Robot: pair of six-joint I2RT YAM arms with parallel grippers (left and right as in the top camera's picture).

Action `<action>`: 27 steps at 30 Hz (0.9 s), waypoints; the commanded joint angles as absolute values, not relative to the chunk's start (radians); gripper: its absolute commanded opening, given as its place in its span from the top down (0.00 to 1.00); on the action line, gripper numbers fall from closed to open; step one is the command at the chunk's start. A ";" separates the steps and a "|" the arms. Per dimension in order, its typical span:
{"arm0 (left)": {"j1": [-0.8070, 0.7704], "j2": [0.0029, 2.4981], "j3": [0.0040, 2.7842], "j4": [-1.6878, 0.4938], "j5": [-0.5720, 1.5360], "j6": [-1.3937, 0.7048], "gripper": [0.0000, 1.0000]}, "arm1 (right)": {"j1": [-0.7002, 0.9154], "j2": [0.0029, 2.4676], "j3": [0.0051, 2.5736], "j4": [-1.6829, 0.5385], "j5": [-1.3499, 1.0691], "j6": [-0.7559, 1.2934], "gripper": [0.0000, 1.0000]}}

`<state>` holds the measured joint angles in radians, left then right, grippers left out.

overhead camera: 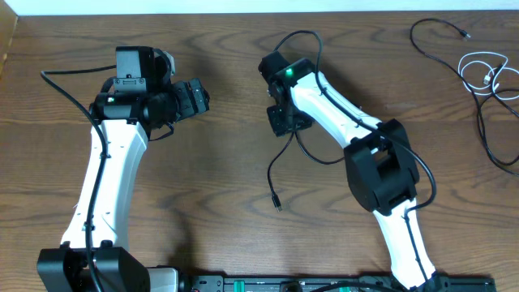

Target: Untangle cables

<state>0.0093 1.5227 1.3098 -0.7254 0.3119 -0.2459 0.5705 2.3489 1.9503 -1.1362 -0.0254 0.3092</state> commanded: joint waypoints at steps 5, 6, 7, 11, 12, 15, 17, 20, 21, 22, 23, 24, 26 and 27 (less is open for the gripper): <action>0.008 1.529 1.313 -0.725 0.302 -0.229 0.07 | 0.568 2.370 1.936 -1.132 0.006 0.456 0.54; 0.008 1.529 1.313 -0.725 0.302 -0.229 0.07 | 0.567 2.370 1.932 -1.132 0.010 0.465 0.54; 0.008 1.529 1.313 -0.725 0.302 -0.229 0.07 | 0.566 2.371 1.930 -1.132 0.010 0.466 0.55; 0.008 1.529 1.313 -0.725 0.302 -0.229 0.07 | 0.562 2.386 1.928 -1.128 0.009 0.479 0.62; 0.008 1.529 1.313 -0.724 0.302 -0.229 0.07 | 0.562 2.391 1.928 -1.127 0.009 0.479 0.64; 0.008 1.529 1.313 -0.725 0.302 -0.229 0.07 | 0.558 2.402 1.928 -1.122 0.007 0.486 0.73; 0.008 1.529 1.313 -0.726 0.302 -0.229 0.07 | 0.553 2.402 1.928 -1.122 -0.001 0.486 0.81; 0.008 1.529 1.313 -0.731 0.302 -0.229 0.07 | 0.547 2.402 1.928 -1.122 -0.007 0.486 0.99; 0.008 1.529 1.313 -0.732 0.302 -0.229 0.07 | 0.547 2.402 1.928 -1.122 -0.007 0.486 0.99; 0.008 1.529 1.313 -0.732 0.302 -0.229 0.07 | 0.546 2.402 1.928 -1.122 -0.007 0.485 0.99; 0.008 1.529 1.313 -0.732 0.302 -0.229 0.07 | 0.546 2.402 1.929 -1.121 -0.008 0.485 0.99; 0.008 1.529 1.313 -0.732 0.302 -0.229 0.07 | 0.544 2.401 1.932 -1.122 -0.015 0.480 0.99; 0.008 1.529 1.313 -0.734 0.302 -0.229 0.07 | 0.534 2.395 1.949 -1.130 -0.055 0.443 0.99; 0.008 1.529 1.313 -0.736 0.302 -0.229 0.07 | 0.525 2.387 1.960 -1.139 -0.068 0.422 0.99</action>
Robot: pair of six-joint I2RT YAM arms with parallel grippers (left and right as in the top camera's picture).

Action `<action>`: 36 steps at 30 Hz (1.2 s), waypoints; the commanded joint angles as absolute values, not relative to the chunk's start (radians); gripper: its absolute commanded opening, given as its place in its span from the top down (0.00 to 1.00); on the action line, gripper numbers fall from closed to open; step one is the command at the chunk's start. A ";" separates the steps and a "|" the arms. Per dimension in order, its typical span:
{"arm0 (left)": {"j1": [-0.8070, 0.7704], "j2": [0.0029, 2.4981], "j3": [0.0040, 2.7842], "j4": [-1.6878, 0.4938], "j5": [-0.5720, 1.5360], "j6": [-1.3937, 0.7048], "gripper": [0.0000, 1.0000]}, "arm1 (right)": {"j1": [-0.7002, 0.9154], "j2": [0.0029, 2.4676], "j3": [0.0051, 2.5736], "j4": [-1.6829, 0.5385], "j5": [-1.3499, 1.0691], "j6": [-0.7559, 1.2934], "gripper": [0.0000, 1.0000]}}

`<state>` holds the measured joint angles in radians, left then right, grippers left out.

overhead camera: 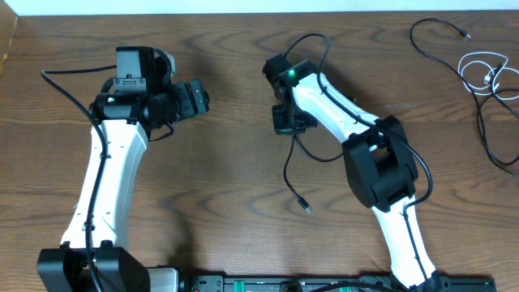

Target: Untangle cables

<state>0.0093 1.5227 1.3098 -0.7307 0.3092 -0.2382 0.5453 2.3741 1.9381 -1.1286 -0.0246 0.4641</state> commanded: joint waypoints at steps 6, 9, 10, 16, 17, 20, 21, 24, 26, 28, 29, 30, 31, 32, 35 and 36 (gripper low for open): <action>0.008 1.529 1.313 -0.739 0.302 -0.229 0.07 | 0.425 2.256 2.054 -1.220 -0.071 0.292 0.99; 0.008 1.529 1.313 -0.739 0.302 -0.229 0.07 | 0.341 2.154 2.101 -1.261 -0.071 0.223 0.99; 0.008 1.529 1.313 -0.739 0.302 -0.229 0.07 | 0.305 2.114 2.115 -1.276 -0.070 0.204 0.99; 0.008 1.529 1.313 -0.739 0.302 -0.229 0.07 | 0.059 1.920 2.139 -1.304 -0.037 0.159 0.99; 0.008 1.529 1.313 -0.739 0.302 -0.229 0.07 | 0.011 1.894 2.139 -1.304 -0.028 0.159 0.99; 0.008 1.529 1.313 -0.739 0.302 -0.229 0.07 | -0.139 1.839 2.139 -1.290 -0.013 0.159 0.99; 0.008 1.529 1.313 -0.739 0.302 -0.229 0.07 | -0.184 1.831 2.139 -1.282 -0.013 0.159 0.99; 0.008 1.529 1.313 -0.739 0.302 -0.229 0.07 | -0.315 1.828 2.138 -1.258 -0.011 0.159 0.99; 0.008 1.529 1.313 -0.739 0.302 -0.229 0.07 | -0.381 1.839 2.138 -1.245 0.002 0.159 0.99; 0.008 1.529 1.313 -0.739 0.302 -0.229 0.07 | -0.436 1.855 2.138 -1.227 0.019 0.159 0.99; 0.008 1.529 1.313 -0.739 0.302 -0.229 0.07 | -0.461 1.866 2.137 -1.215 0.035 0.159 0.99; 0.008 1.529 1.313 -0.739 0.302 -0.229 0.07 | -0.482 1.876 2.137 -1.206 0.047 0.159 0.99; 0.008 1.529 1.313 -0.739 0.302 -0.229 0.07 | -0.498 1.887 2.137 -1.197 0.062 0.159 0.99; 0.008 1.529 1.313 -0.739 0.302 -0.229 0.07 | -0.514 1.899 2.137 -1.191 0.078 0.159 0.99; 0.008 1.529 1.313 -0.739 0.302 -0.229 0.07 | -0.551 1.939 2.137 -1.180 0.120 0.159 0.99; 0.008 1.529 1.313 -0.739 0.302 -0.229 0.07 | -0.561 1.956 2.137 -1.182 0.138 0.160 0.99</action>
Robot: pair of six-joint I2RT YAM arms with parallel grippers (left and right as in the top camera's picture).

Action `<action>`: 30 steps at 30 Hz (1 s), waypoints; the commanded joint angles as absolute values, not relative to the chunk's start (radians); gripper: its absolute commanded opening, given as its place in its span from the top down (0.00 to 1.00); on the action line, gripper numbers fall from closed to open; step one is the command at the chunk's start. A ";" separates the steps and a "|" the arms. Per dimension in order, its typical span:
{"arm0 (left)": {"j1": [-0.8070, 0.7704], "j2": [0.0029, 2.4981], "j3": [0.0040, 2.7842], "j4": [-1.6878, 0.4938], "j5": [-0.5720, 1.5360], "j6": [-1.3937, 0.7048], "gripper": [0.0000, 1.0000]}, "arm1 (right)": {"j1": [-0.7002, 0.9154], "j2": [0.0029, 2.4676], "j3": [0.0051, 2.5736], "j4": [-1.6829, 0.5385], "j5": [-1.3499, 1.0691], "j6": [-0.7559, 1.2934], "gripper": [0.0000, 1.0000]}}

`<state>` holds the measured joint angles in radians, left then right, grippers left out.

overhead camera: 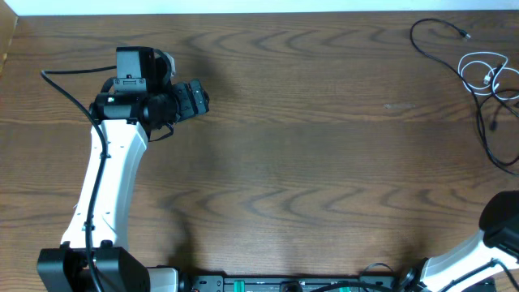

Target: Untangle cables

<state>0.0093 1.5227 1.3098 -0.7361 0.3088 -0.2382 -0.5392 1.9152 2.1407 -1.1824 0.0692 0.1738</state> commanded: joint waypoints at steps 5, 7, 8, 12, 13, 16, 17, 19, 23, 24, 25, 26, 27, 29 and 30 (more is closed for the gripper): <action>0.008 1.529 1.313 -0.739 0.302 -0.229 0.07 | -0.598 2.026 2.137 -1.253 0.315 0.326 0.99; 0.008 1.529 1.313 -0.739 0.302 -0.229 0.07 | -0.616 2.055 2.137 -1.277 0.360 0.375 0.99; 0.008 1.529 1.313 -0.739 0.302 -0.229 0.07 | -0.624 2.069 2.137 -1.280 0.369 0.384 0.99; 0.008 1.529 1.313 -0.739 0.302 -0.229 0.07 | -0.663 2.122 2.137 -1.284 0.368 0.397 0.99; 0.008 1.529 1.313 -0.739 0.302 -0.229 0.07 | -0.675 2.136 2.137 -1.284 0.366 0.397 0.99; 0.008 1.529 1.313 -0.739 0.302 -0.229 0.07 | -0.696 2.162 2.137 -1.286 0.347 0.396 0.77; 0.008 1.529 1.313 -0.739 0.302 -0.229 0.07 | -0.701 2.165 2.137 -1.287 0.328 0.396 0.44; 0.008 1.529 1.313 -0.739 0.302 -0.229 0.07 | -0.704 2.165 2.138 -1.287 0.297 0.396 0.15; 0.008 1.529 1.313 -0.739 0.302 -0.229 0.07 | -0.698 2.141 2.141 -1.311 0.196 0.382 0.01; 0.008 1.529 1.313 -0.739 0.302 -0.229 0.07 | -0.692 2.131 2.141 -1.312 0.162 0.360 0.01; 0.008 1.529 1.313 -0.739 0.302 -0.229 0.07 | -0.686 2.117 2.143 -1.311 0.130 0.345 0.01; 0.008 1.529 1.313 -0.739 0.302 -0.229 0.07 | -0.677 2.103 2.144 -1.310 0.100 0.326 0.01; 0.008 1.529 1.313 -0.739 0.302 -0.229 0.07 | -0.667 2.085 2.145 -1.309 0.072 0.304 0.01; 0.008 1.529 1.313 -0.739 0.302 -0.229 0.07 | -0.636 2.038 2.146 -1.312 0.042 0.267 0.01; 0.008 1.529 1.313 -0.740 0.302 -0.229 0.07 | -0.619 2.012 2.146 -1.318 0.036 0.256 0.01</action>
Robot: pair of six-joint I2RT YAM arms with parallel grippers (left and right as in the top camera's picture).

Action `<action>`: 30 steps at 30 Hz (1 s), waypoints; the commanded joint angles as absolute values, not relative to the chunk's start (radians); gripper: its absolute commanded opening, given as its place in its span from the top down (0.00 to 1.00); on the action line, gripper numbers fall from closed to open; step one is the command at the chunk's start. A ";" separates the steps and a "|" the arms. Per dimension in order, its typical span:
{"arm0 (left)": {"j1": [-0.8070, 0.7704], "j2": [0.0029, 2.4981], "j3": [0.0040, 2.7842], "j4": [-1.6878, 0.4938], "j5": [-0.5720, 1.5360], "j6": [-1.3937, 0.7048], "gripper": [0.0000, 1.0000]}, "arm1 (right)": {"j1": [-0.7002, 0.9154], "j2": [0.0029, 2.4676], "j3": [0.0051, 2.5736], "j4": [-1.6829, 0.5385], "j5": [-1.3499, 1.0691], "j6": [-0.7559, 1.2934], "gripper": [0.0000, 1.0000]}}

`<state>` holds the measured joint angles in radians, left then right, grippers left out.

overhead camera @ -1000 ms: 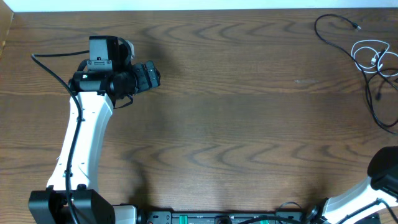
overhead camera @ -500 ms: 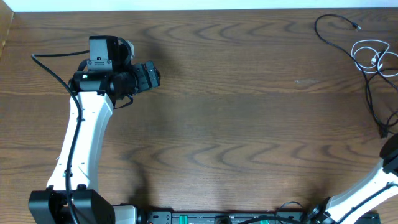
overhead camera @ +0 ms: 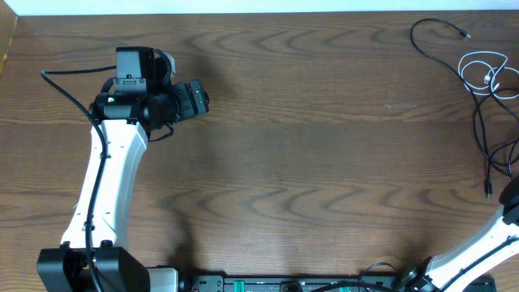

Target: Untangle cables

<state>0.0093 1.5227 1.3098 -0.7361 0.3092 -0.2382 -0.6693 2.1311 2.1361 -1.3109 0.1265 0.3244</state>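
Two black cables and a coiled white cable [overhead camera: 480,71] lie at the far right of the wooden table [overhead camera: 324,146]. One black cable [overhead camera: 430,28] loops near the back edge. Another black cable [overhead camera: 480,122] runs down the right side, with a strand ending in a plug [overhead camera: 489,192] by the right edge. My left gripper [overhead camera: 203,99] hovers at the back left with nothing near it; its jaws are not readable from above. Of my right arm [overhead camera: 486,243] only a white link shows in the bottom right corner, and its gripper is out of frame.
The left arm's base and a black rail [overhead camera: 268,284] run along the front edge. The left arm's own black cable [overhead camera: 69,81] arcs at the far left.
A black cable strand with a plug end now shows by the right edge, below the cable pile. The right arm's link has shifted slightly in the corner. The left arm is unchanged.
My right gripper was mid-table, shut on a black cable whose plug end trailed toward the front. Then it stood slightly further right with the cable. After that, arm and cable were gone from the middle. Now the cable's plug end appears at the right edge.
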 commanded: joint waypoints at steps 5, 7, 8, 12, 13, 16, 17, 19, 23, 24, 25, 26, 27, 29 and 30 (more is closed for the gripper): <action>0.008 1.529 1.313 -0.748 0.302 -0.229 0.07 | -0.513 1.876 2.146 -1.351 -0.096 0.159 0.01; 0.008 1.529 1.313 -0.755 0.302 -0.229 0.07 | -0.461 1.824 2.146 -1.367 -0.168 0.112 0.01; 0.008 1.529 1.313 -0.759 0.302 -0.229 0.07 | -0.437 1.802 2.146 -1.375 -0.199 0.088 0.01; 0.008 1.529 1.313 -0.758 0.302 -0.229 0.06 | -0.332 1.727 2.146 -1.415 -0.301 -0.036 0.01; 0.008 1.529 1.313 -0.758 0.302 -0.229 0.07 | -0.306 1.710 2.146 -1.431 -0.311 -0.059 0.01; 0.008 1.529 1.313 -0.758 0.302 -0.229 0.07 | -0.229 1.666 2.146 -1.465 -0.317 -0.068 0.01; 0.008 1.529 1.313 -0.758 0.302 -0.229 0.06 | -0.207 1.653 2.146 -1.475 -0.318 -0.068 0.01; 0.008 1.529 1.313 -0.758 0.302 -0.229 0.06 | -0.165 1.626 2.146 -1.494 -0.321 -0.068 0.01; 0.008 1.529 1.313 -0.758 0.302 -0.229 0.06 | -0.109 1.589 2.146 -1.575 -0.326 -0.052 0.01; 0.008 1.529 1.313 -0.758 0.302 -0.229 0.06 | -0.101 1.584 2.146 -1.598 -0.326 -0.023 0.01; 0.008 1.529 1.313 -0.758 0.302 -0.229 0.06 | -0.092 1.579 2.146 -1.620 -0.327 0.019 0.01; 0.008 1.529 1.313 -0.758 0.302 -0.229 0.06 | -0.085 1.575 2.146 -1.639 -0.328 0.053 0.01; 0.008 1.529 1.313 -0.758 0.302 -0.229 0.06 | -0.080 1.574 2.146 -1.654 -0.327 0.068 0.01; 0.008 1.529 1.313 -0.758 0.302 -0.229 0.06 | -0.076 1.575 2.146 -1.674 -0.328 0.067 0.01; 0.008 1.529 1.313 -0.758 0.302 -0.229 0.06 | -0.077 1.576 2.145 -1.678 -0.323 0.066 0.01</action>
